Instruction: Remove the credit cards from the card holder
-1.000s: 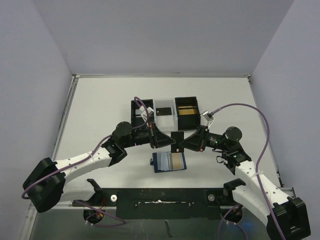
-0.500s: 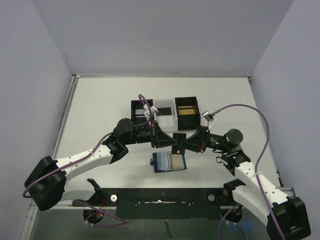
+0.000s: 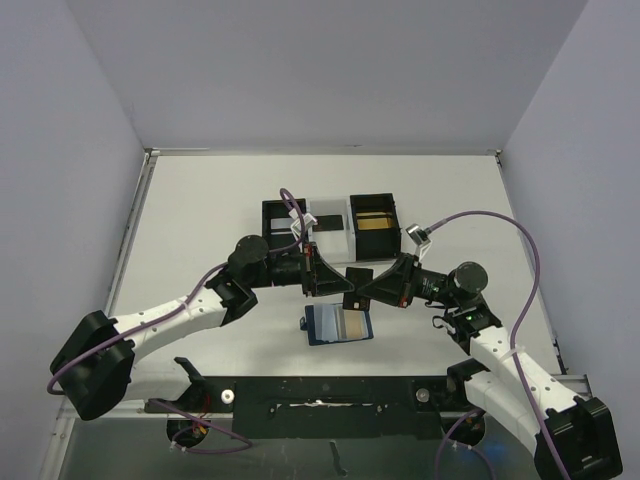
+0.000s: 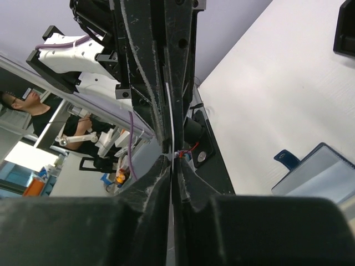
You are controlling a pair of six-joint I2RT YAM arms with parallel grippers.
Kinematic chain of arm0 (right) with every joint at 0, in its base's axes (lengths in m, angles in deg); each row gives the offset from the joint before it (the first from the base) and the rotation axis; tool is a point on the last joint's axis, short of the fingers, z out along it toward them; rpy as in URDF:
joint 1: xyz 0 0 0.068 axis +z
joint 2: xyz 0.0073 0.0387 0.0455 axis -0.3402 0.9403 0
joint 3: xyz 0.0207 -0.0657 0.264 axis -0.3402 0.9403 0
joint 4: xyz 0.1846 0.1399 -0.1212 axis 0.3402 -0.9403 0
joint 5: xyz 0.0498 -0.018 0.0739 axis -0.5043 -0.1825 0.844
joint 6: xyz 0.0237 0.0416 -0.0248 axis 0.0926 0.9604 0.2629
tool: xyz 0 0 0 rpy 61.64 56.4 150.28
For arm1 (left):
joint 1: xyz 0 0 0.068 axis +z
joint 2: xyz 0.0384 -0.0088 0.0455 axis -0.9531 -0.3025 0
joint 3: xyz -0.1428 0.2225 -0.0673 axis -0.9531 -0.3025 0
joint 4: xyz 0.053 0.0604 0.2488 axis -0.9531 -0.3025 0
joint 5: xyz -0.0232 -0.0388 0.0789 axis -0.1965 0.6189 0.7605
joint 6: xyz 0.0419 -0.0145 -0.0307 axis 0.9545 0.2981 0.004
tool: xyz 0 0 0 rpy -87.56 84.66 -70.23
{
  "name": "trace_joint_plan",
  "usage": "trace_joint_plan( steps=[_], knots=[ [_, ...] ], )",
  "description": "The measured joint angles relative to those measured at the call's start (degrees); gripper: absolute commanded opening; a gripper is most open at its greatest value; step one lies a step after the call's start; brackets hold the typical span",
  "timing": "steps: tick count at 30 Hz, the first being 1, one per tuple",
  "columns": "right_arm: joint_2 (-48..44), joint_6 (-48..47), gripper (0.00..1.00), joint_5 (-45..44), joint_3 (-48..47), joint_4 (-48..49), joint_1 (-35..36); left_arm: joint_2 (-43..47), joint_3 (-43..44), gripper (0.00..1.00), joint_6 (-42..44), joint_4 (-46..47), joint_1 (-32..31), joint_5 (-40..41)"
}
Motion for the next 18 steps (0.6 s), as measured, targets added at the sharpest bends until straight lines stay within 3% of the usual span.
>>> trace_joint_plan(
  steps=[3, 4, 7, 9, 10, 18],
  knots=[
    [-0.1, 0.2, 0.00, 0.0, 0.1, 0.5, 0.1, 0.0, 0.0, 0.00, 0.1, -0.7, 0.3, -0.1],
    [-0.1, 0.2, 0.00, 0.0, 0.1, 0.4, 0.1, 0.0, 0.0, 0.05, 0.2, -0.7, 0.3, -0.2],
    [-0.1, 0.2, 0.00, 0.0, 0.1, 0.4, 0.1, 0.0, 0.0, 0.29, 0.3, -1.1, 0.7, -0.4],
    [-0.1, -0.4, 0.00, -0.4, 0.1, -0.2, 0.0, 0.2, 0.0, 0.57, 0.6, -2.0, 1.0, -0.4],
    [-0.2, -0.9, 0.00, -0.6, 0.0, -1.0, 0.0, 0.5, 0.0, 0.65, 0.8, -2.9, 1.2, -0.2],
    [-1.2, -14.3, 0.00, -8.1, -7.5, -22.6, 0.1, 9.2, 0.0, 0.69, 5.8, -16.8, 4.8, 9.9]
  ],
)
